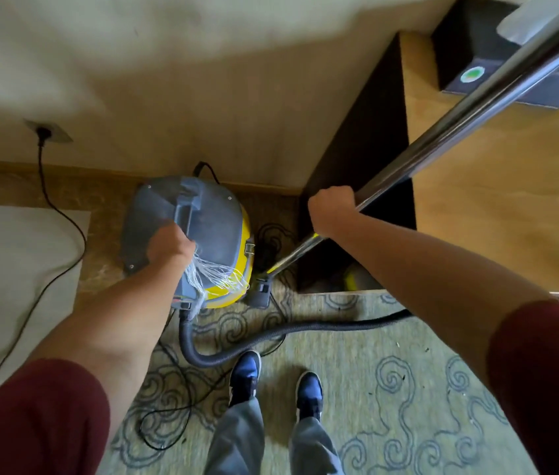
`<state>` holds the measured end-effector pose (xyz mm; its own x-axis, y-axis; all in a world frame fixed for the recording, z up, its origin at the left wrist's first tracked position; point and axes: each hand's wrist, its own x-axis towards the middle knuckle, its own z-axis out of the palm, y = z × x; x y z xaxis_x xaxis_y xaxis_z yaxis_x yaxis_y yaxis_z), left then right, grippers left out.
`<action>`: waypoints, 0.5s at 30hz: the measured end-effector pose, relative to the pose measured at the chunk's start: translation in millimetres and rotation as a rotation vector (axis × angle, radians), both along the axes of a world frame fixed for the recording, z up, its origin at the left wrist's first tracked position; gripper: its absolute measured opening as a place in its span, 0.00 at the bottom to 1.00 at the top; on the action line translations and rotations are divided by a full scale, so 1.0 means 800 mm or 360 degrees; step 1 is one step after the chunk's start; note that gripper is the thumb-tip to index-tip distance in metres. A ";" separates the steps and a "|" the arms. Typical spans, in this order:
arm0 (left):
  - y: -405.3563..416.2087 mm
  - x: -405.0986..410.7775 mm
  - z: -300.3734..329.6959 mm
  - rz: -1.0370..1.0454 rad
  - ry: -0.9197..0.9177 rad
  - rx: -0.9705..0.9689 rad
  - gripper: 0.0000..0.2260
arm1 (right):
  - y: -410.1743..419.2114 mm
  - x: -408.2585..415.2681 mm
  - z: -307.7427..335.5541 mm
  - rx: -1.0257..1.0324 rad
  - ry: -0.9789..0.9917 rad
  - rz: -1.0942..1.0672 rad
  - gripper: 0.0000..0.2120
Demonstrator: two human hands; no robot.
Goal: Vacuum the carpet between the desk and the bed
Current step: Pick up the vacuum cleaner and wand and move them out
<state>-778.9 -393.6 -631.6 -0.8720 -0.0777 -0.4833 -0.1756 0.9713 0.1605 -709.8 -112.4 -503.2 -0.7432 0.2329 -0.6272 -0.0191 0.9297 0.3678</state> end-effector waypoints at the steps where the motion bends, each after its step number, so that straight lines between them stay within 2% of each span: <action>1: 0.000 -0.003 -0.007 0.0102 -0.0008 0.0076 0.23 | -0.001 0.002 -0.010 0.0047 -0.0030 0.0067 0.09; 5: -0.014 -0.015 -0.030 0.0461 -0.0246 0.0571 0.17 | -0.008 0.022 -0.047 0.0256 -0.0258 0.0263 0.11; 7: -0.022 -0.018 -0.032 0.0583 -0.0362 0.0837 0.17 | -0.011 0.036 -0.052 0.0284 -0.0405 0.0293 0.11; 10: -0.024 -0.013 -0.042 0.0632 -0.0280 0.0940 0.20 | -0.014 0.060 -0.059 0.0170 -0.0624 0.0270 0.05; 12: -0.026 -0.010 -0.041 0.0664 -0.0339 0.1027 0.25 | -0.017 0.074 -0.057 0.0069 -0.0690 0.0216 0.02; 15: -0.030 -0.008 -0.031 0.0731 -0.0375 0.0872 0.35 | -0.025 0.094 -0.044 -0.0085 -0.0771 0.0082 0.06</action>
